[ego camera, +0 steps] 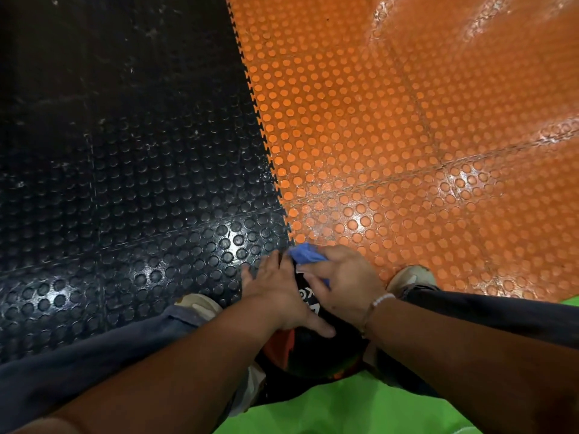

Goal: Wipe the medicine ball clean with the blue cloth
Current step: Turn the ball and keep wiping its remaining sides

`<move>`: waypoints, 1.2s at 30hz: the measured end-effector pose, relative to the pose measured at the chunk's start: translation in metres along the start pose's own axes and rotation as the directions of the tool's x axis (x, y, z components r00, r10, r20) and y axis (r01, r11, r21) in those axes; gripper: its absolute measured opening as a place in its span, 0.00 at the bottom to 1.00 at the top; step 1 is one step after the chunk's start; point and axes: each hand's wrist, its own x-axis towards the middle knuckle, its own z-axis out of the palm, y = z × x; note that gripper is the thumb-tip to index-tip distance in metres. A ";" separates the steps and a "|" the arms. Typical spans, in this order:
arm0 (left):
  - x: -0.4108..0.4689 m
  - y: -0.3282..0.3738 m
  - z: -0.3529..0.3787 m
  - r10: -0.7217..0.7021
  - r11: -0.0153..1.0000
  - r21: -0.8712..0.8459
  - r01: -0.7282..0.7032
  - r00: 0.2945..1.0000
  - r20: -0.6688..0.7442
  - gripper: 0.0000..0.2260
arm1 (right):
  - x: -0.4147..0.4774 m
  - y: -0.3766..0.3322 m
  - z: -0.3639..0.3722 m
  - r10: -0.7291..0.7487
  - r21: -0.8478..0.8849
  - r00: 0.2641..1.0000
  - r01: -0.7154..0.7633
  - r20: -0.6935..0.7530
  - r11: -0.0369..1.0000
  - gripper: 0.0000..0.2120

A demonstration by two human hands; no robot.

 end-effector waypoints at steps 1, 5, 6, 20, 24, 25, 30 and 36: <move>0.000 0.003 0.001 -0.062 0.996 -0.059 0.062 0.998 -0.004 0.65 | 0.000 0.001 0.000 0.024 0.034 1.000 -0.025 0.003 0.999 0.13; -0.003 0.000 0.012 -0.145 0.980 -0.152 0.128 0.984 -0.101 0.59 | -0.004 -0.003 0.002 0.024 0.010 1.000 -0.024 0.002 1.000 0.15; -0.004 -0.002 0.015 -0.133 0.981 -0.156 0.114 0.984 -0.120 0.61 | -0.004 -0.001 0.001 0.004 0.008 1.000 -0.004 0.011 1.000 0.15; -0.009 -0.002 0.012 0.061 0.996 -0.060 -0.071 0.986 -0.157 0.68 | 0.009 0.028 -0.014 -0.002 0.008 0.956 0.000 0.294 1.000 0.16; -0.004 -0.004 0.008 0.094 0.994 -0.038 -0.100 0.985 -0.142 0.68 | 0.025 0.026 -0.012 0.241 -0.070 0.882 -0.233 0.406 0.970 0.16; -0.003 -0.006 0.006 0.108 0.993 -0.029 -0.113 0.985 -0.137 0.68 | 0.027 0.017 -0.013 0.188 -0.096 0.893 -0.162 0.408 0.982 0.16; -0.007 -0.023 -0.006 0.203 0.977 -0.054 -0.208 0.976 -0.081 0.66 | 0.015 0.015 -0.025 0.147 0.197 0.918 -0.232 0.368 0.952 0.23; -0.013 -0.016 -0.002 -0.029 0.977 -0.214 0.000 0.991 -0.130 0.51 | 0.016 0.017 -0.009 0.493 0.214 0.789 -0.587 0.366 0.781 0.15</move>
